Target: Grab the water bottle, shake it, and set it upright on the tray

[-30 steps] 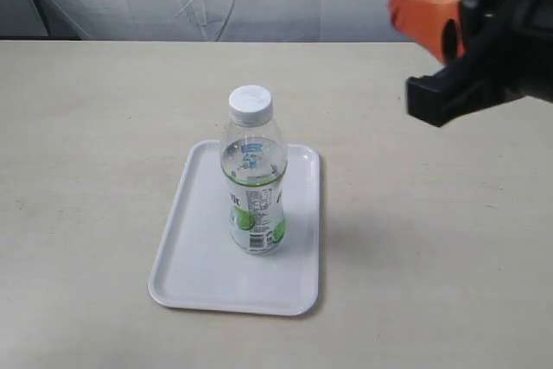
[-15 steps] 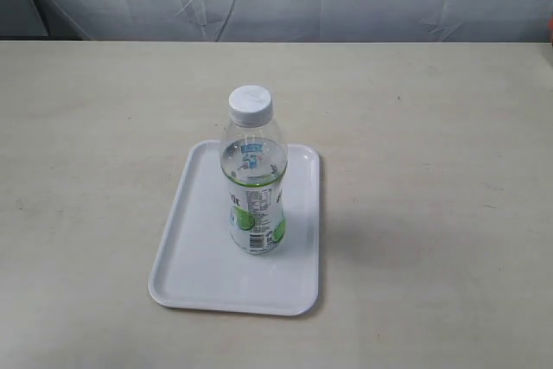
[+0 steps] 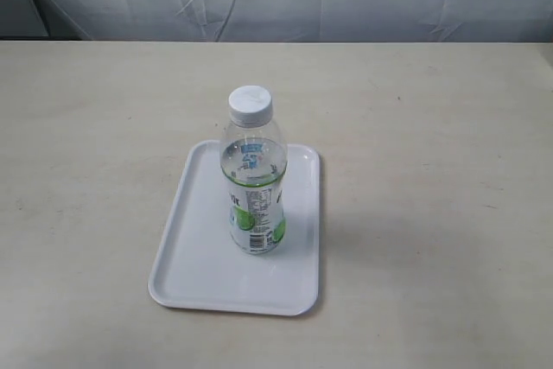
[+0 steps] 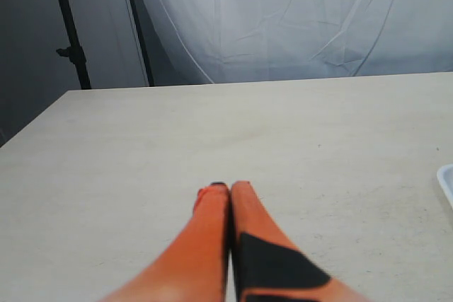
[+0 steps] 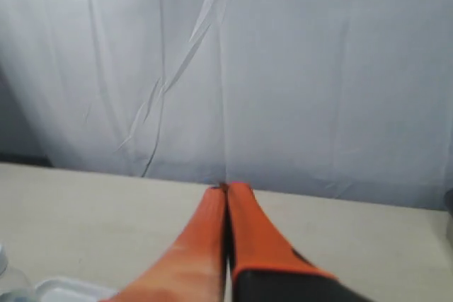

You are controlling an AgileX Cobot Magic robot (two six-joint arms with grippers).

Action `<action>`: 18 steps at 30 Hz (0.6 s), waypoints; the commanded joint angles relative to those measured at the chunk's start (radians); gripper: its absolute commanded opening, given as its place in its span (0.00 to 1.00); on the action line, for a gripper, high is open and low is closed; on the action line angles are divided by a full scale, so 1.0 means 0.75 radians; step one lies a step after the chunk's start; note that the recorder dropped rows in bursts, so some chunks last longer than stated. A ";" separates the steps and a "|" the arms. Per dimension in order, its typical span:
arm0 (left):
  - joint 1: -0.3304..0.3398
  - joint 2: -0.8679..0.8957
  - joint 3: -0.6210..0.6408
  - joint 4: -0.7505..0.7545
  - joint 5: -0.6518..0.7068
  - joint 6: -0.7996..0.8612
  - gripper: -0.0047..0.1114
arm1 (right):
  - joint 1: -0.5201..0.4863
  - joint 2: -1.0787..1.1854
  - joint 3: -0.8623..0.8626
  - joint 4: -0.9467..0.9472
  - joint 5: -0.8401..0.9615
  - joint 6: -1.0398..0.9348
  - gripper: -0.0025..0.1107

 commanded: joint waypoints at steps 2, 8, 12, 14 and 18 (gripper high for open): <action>0.002 -0.007 0.003 0.001 -0.006 -0.010 0.04 | -0.081 -0.146 -0.006 0.005 -0.011 0.003 0.02; 0.002 -0.007 0.003 0.001 -0.006 -0.010 0.04 | -0.081 -0.193 0.013 0.032 -0.014 0.003 0.02; 0.002 -0.007 0.003 0.001 -0.006 -0.010 0.04 | -0.088 -0.238 0.145 -0.058 -0.057 0.003 0.02; 0.002 -0.007 0.003 0.001 -0.006 -0.010 0.04 | -0.118 -0.294 0.218 -0.097 -0.037 0.003 0.02; 0.002 -0.007 0.003 0.001 -0.006 -0.010 0.04 | -0.204 -0.439 0.345 0.000 -0.015 0.003 0.02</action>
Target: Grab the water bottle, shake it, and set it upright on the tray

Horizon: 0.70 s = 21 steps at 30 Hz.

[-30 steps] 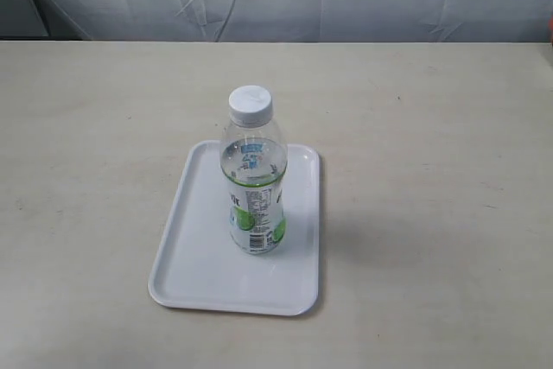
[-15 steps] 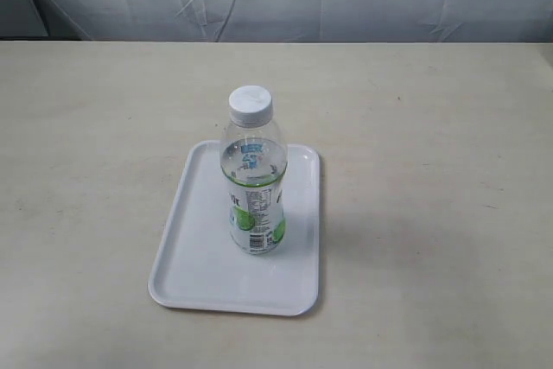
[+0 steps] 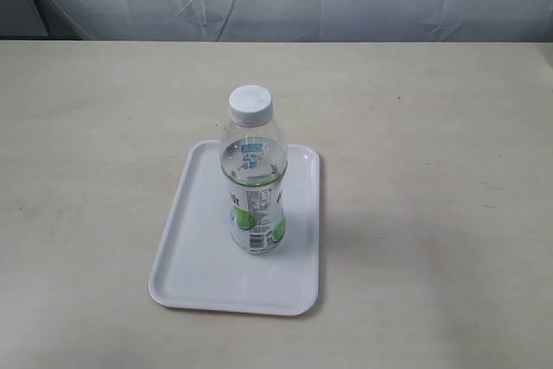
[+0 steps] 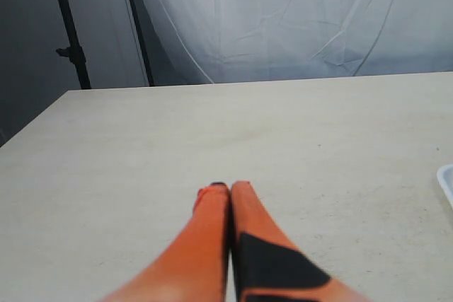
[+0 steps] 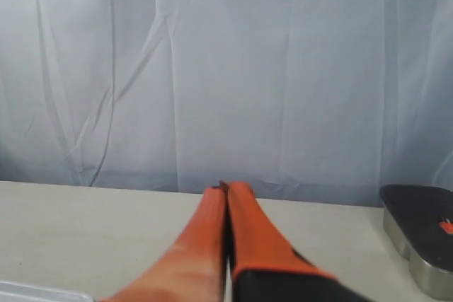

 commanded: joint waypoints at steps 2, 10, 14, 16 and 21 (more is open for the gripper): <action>0.002 -0.007 0.003 0.001 -0.006 -0.010 0.04 | -0.115 -0.173 0.155 0.127 0.008 0.000 0.02; 0.002 -0.007 0.003 0.001 -0.006 -0.010 0.04 | -0.176 -0.173 0.254 0.023 -0.013 0.000 0.02; 0.002 -0.007 0.003 0.001 -0.006 -0.010 0.04 | -0.176 -0.173 0.347 0.023 -0.017 0.000 0.02; 0.002 -0.007 0.003 0.001 -0.006 -0.010 0.04 | -0.176 -0.173 0.404 0.023 -0.017 0.000 0.02; 0.002 -0.007 0.003 0.001 -0.006 -0.010 0.04 | -0.176 -0.173 0.540 0.023 -0.023 0.000 0.02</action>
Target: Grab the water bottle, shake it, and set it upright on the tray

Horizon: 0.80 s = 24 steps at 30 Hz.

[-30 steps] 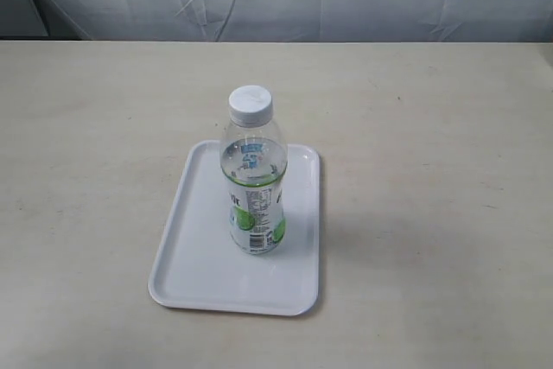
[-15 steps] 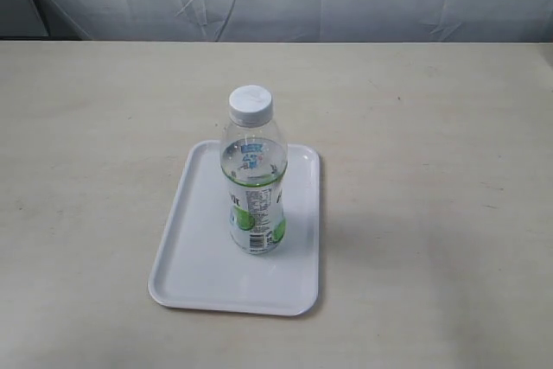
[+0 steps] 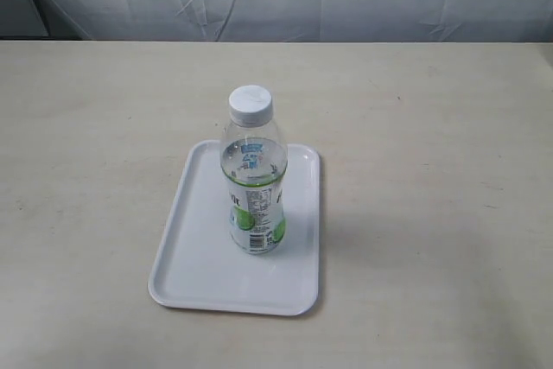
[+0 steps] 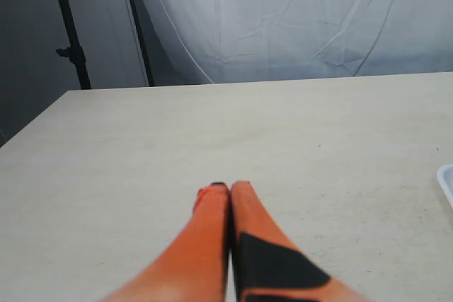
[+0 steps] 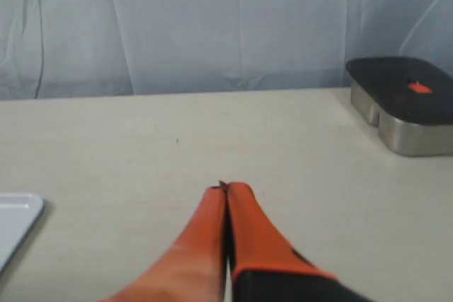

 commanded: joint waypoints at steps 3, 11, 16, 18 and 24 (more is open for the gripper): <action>0.002 -0.007 0.003 0.001 -0.006 -0.010 0.04 | -0.010 -0.008 0.147 -0.011 -0.043 0.000 0.02; 0.002 -0.007 0.003 0.001 -0.006 -0.010 0.04 | -0.010 -0.008 0.209 -0.011 -0.140 0.000 0.02; 0.002 -0.007 0.003 0.001 -0.006 -0.010 0.04 | -0.010 -0.008 0.209 -0.073 -0.155 0.000 0.02; 0.002 -0.007 0.003 0.001 -0.006 -0.010 0.04 | -0.010 -0.008 0.209 -0.188 -0.194 0.000 0.02; 0.002 -0.007 0.003 0.001 -0.006 -0.010 0.04 | -0.010 -0.008 0.209 -0.270 -0.199 0.000 0.02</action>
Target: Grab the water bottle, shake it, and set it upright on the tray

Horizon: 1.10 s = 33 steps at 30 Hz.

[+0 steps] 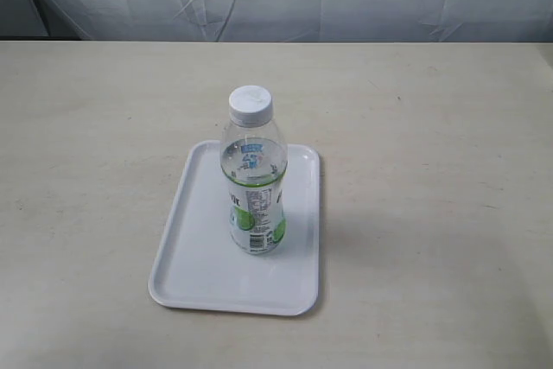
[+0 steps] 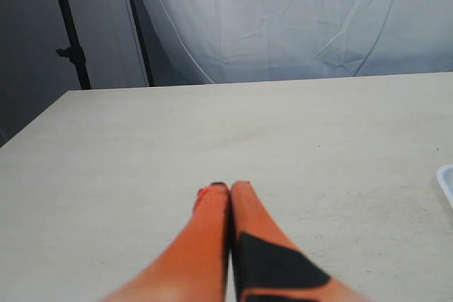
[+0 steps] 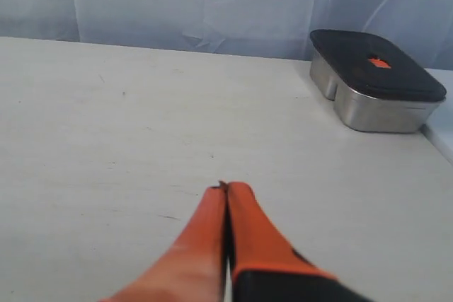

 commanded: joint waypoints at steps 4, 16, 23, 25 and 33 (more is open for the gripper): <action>0.002 -0.007 0.003 0.001 -0.006 -0.010 0.04 | -0.008 -0.008 0.004 -0.041 -0.027 0.000 0.02; 0.002 -0.007 0.003 0.001 -0.006 -0.010 0.04 | -0.008 -0.008 0.004 -0.105 -0.016 0.418 0.02; 0.002 -0.007 0.003 0.001 -0.006 -0.010 0.04 | -0.008 -0.008 0.004 -0.105 -0.027 0.418 0.02; 0.002 -0.007 0.003 0.001 -0.006 -0.010 0.04 | -0.008 -0.008 0.004 -0.105 -0.027 0.418 0.02; 0.002 -0.007 0.003 0.001 -0.006 -0.010 0.04 | -0.008 -0.008 0.004 -0.100 -0.023 0.418 0.02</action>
